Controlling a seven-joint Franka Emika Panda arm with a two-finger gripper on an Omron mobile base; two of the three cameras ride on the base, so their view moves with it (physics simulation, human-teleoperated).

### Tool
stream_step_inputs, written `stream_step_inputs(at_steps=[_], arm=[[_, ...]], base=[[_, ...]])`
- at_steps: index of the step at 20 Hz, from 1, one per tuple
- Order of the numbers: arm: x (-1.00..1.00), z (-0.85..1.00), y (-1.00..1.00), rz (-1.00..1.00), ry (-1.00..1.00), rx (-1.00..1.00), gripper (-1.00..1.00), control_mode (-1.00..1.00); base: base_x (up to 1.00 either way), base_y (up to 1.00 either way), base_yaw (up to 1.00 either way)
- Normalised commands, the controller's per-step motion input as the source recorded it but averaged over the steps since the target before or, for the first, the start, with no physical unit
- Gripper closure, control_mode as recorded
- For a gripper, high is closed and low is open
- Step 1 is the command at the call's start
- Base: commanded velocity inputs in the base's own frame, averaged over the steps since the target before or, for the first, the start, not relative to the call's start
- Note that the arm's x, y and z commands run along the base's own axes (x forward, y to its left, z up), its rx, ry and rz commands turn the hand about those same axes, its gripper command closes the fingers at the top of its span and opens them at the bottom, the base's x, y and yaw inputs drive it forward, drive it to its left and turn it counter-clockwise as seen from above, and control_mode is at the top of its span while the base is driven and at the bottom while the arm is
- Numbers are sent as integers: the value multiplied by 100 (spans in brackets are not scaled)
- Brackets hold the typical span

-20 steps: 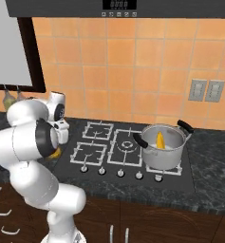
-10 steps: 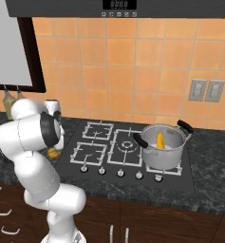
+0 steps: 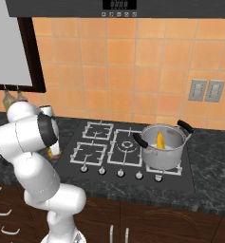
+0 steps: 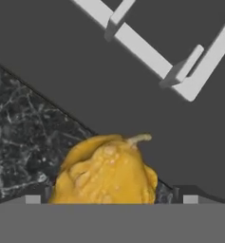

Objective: Put the corn and squash in the pot. Retrieve the spatula and lightly stir the vegetables in the pot.

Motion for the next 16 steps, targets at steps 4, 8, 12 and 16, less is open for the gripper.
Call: stream_step_inputs(at_steps=[4, 8, 12, 16], arm=[[9, -39, -1, 0, -9, -4, -100, -100], [-7, -3, 0, 0, -19, 0, 100, -100], [-32, 94, -27, 0, -17, 0, 100, -100], [-8, 100, -53, 0, 0, 3, 100, -100]], base=[[0, 0, 0], [0, 0, 0], [0, 0, 0], [0, 0, 0]])
